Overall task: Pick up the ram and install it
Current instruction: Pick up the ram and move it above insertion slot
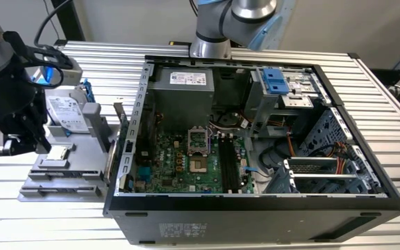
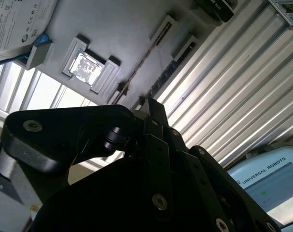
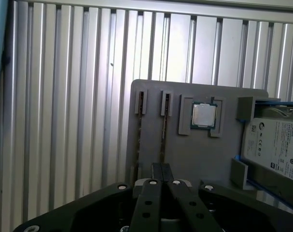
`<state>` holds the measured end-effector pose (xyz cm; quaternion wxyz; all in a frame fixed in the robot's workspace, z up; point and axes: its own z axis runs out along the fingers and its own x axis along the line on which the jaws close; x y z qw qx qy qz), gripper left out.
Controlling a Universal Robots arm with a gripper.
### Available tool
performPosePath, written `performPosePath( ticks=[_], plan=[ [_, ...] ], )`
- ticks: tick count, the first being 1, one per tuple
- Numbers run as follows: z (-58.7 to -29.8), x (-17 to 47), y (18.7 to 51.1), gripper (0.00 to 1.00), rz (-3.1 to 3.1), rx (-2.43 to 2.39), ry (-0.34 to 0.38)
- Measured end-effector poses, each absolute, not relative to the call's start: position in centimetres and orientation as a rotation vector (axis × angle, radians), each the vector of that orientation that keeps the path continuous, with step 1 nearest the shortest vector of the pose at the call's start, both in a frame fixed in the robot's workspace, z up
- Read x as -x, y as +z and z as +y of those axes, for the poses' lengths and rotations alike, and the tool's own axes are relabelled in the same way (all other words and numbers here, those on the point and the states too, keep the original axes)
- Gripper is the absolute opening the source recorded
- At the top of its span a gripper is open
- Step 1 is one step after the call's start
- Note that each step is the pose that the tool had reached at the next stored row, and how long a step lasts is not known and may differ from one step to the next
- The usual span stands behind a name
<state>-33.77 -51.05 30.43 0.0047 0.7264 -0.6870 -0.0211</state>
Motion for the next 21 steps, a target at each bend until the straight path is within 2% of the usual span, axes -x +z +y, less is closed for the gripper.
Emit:
performPosePath(
  ticks=[21],
  plan=[
    [-51.4, 33.9, 29.4, 0.0, -2.153, -2.274, -0.066]
  ],
)
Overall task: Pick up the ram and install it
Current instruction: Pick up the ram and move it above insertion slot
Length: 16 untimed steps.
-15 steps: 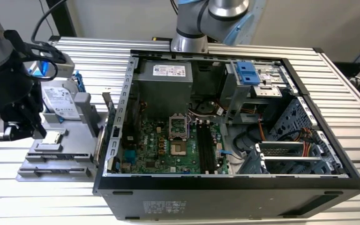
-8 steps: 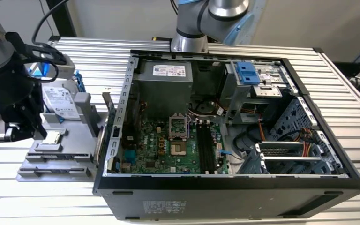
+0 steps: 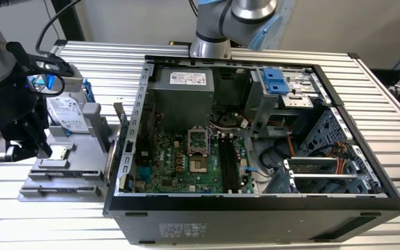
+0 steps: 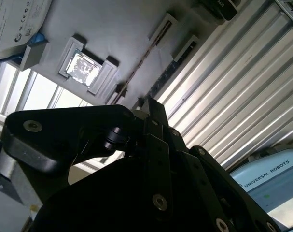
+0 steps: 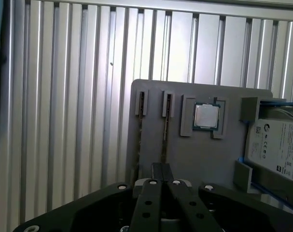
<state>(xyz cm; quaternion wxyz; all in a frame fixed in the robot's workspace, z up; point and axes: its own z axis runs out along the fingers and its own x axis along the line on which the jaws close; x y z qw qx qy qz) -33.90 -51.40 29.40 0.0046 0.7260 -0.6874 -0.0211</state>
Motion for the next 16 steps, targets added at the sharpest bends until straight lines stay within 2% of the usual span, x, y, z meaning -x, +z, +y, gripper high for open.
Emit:
performPosePath(
  ticks=[16],
  plan=[
    [-53.9, 34.2, 26.8, 0.0, -2.177, -2.263, -0.053]
  ],
)
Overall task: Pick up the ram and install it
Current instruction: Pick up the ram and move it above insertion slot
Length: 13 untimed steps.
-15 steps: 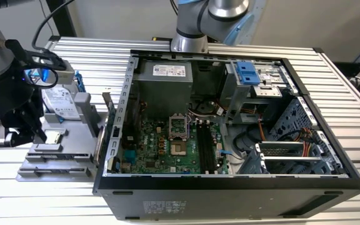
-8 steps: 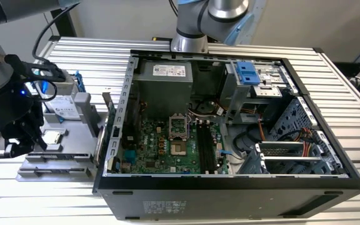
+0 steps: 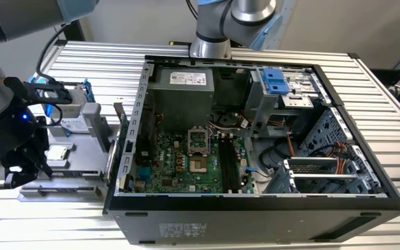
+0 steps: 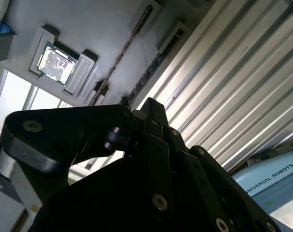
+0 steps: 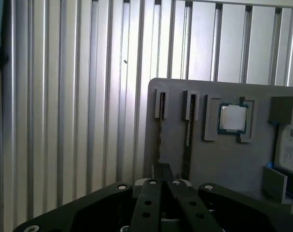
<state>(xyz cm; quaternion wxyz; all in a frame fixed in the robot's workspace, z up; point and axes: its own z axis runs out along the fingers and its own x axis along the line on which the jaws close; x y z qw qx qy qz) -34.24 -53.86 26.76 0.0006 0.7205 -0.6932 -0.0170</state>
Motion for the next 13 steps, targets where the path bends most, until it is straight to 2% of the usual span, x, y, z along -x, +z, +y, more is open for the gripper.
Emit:
performPosePath(
  ticks=[12, 13],
  plan=[
    [-53.98, 34.24, 26.04, 0.0, -2.179, -2.265, -0.057],
    [-53.98, 34.24, 26.04, 1.0, -2.179, -2.265, -0.057]
  ],
)
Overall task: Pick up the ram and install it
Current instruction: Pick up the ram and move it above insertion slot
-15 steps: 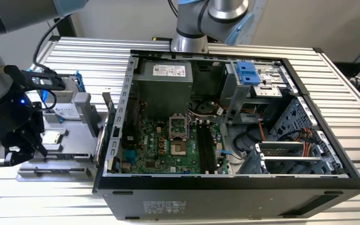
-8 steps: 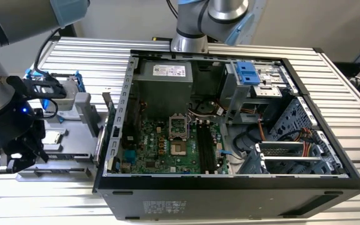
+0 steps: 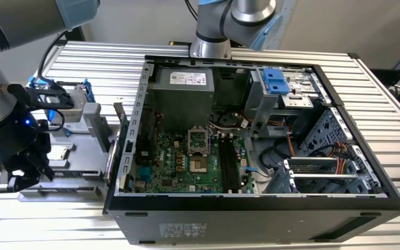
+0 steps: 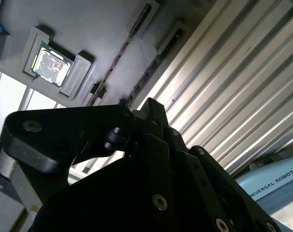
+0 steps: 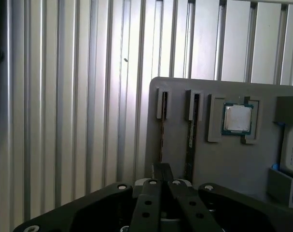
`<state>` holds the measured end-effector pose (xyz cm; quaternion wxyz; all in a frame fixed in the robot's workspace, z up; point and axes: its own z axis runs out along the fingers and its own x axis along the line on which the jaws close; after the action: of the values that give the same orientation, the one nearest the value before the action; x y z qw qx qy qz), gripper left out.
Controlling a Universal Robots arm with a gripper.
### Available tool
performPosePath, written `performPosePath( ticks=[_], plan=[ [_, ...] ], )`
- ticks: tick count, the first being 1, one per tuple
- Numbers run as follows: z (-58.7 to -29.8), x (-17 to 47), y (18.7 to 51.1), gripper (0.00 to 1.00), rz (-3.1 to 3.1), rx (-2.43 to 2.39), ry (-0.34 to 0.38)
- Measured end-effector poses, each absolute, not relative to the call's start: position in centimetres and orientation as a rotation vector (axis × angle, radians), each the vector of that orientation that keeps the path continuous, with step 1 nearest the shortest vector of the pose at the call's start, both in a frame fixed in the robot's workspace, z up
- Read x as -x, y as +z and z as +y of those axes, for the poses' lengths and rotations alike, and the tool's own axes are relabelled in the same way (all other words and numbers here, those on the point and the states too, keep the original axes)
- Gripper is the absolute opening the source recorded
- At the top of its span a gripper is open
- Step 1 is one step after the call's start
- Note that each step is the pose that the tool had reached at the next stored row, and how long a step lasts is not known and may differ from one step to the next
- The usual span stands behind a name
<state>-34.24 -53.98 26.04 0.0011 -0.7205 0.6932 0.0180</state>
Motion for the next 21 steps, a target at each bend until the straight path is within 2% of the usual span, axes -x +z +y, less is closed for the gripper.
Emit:
performPosePath(
  ticks=[11, 21],
  plan=[
    [-53.9, 34.2, 26.0, 1.0, 2.175, 2.261, 0.054],
    [-53.8, 34.2, 24.2, 1.0, 2.169, 2.254, 0.052]
  ],
)
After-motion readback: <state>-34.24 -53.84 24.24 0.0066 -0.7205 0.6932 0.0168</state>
